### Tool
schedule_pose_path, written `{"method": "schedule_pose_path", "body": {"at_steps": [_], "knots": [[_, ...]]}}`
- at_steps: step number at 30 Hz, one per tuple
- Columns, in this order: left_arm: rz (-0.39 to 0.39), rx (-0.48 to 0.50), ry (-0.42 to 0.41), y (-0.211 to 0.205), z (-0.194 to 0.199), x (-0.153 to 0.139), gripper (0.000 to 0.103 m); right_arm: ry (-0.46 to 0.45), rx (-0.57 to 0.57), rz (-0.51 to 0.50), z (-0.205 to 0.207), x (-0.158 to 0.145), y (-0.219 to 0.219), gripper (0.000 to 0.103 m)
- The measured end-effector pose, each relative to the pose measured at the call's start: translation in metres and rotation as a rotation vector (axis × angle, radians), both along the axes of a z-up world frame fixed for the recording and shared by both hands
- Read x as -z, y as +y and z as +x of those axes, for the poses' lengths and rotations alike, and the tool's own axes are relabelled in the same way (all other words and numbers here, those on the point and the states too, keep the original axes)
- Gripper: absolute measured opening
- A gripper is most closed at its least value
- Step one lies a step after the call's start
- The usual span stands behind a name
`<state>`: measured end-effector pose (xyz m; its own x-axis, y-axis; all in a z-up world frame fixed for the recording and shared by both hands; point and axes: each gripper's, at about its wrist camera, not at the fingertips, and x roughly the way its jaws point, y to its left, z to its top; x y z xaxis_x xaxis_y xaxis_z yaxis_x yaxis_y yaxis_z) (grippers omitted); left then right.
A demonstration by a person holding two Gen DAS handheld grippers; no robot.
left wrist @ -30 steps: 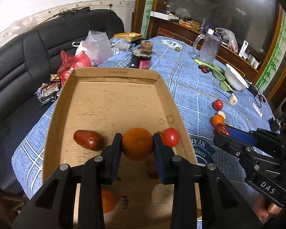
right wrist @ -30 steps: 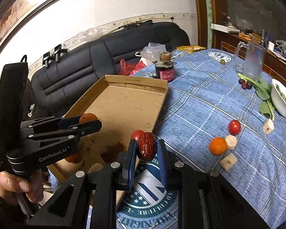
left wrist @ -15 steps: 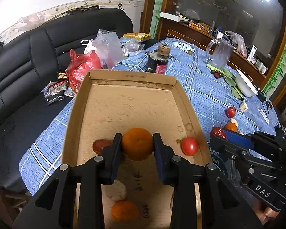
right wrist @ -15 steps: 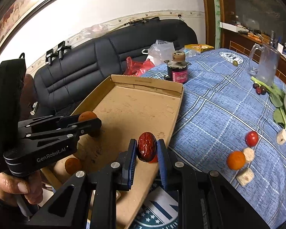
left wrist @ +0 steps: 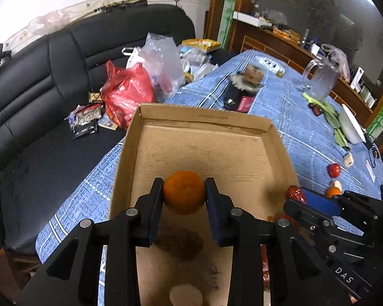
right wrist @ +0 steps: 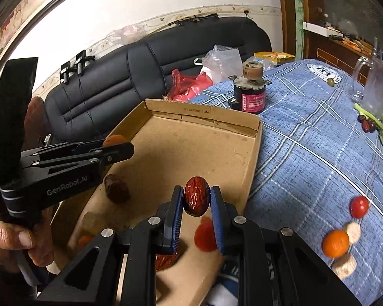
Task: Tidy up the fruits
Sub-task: 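Open the left tool to drop the orange while the right tool releases the date in the tray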
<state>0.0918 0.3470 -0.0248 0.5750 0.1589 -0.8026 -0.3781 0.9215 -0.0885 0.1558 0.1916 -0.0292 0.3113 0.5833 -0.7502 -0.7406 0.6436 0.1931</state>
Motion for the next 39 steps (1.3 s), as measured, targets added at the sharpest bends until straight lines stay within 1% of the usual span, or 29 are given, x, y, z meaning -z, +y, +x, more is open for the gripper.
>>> {"method": "schedule_pose_path", "body": {"at_steps": [4,16,19,21,22,23,24,25,27,34,39], "knots": [[-0.001,0.001,0.037,0.004,0.01,0.011,0.03,0.003,-0.016,-0.031,0.006,0.01,0.01,0.021],[-0.007,0.014,0.115,0.003,0.023,0.03,0.03,0.011,-0.054,-0.111,0.015,0.035,0.027,0.021],[0.027,0.023,0.131,-0.002,0.025,0.029,0.031,0.014,-0.059,-0.115,0.014,0.036,0.03,0.022],[0.032,0.023,0.137,-0.002,0.024,0.029,0.031,0.013,-0.061,-0.109,0.013,0.035,0.029,0.027],[0.026,0.018,0.137,-0.002,0.023,0.028,0.032,0.01,-0.06,-0.107,0.011,0.034,0.028,0.03],[0.016,0.013,0.134,-0.001,0.021,0.027,0.032,0.0,-0.055,-0.107,0.01,0.032,0.027,0.035],[0.012,0.008,0.13,0.0,0.019,0.025,0.036,-0.01,-0.047,-0.105,0.008,0.029,0.023,0.04],[0.013,0.004,0.125,0.0,0.017,0.024,0.039,-0.013,-0.046,-0.1,0.007,0.027,0.021,0.042],[0.03,-0.006,0.114,-0.002,0.012,0.019,0.05,-0.011,-0.04,-0.083,0.004,0.021,0.014,0.042],[0.038,-0.002,0.057,-0.018,-0.009,0.001,0.051,-0.019,-0.012,-0.031,-0.01,0.003,-0.016,0.042],[0.037,0.023,0.034,-0.038,-0.019,-0.005,0.051,-0.024,0.003,-0.03,-0.02,-0.002,-0.035,0.043]]}}
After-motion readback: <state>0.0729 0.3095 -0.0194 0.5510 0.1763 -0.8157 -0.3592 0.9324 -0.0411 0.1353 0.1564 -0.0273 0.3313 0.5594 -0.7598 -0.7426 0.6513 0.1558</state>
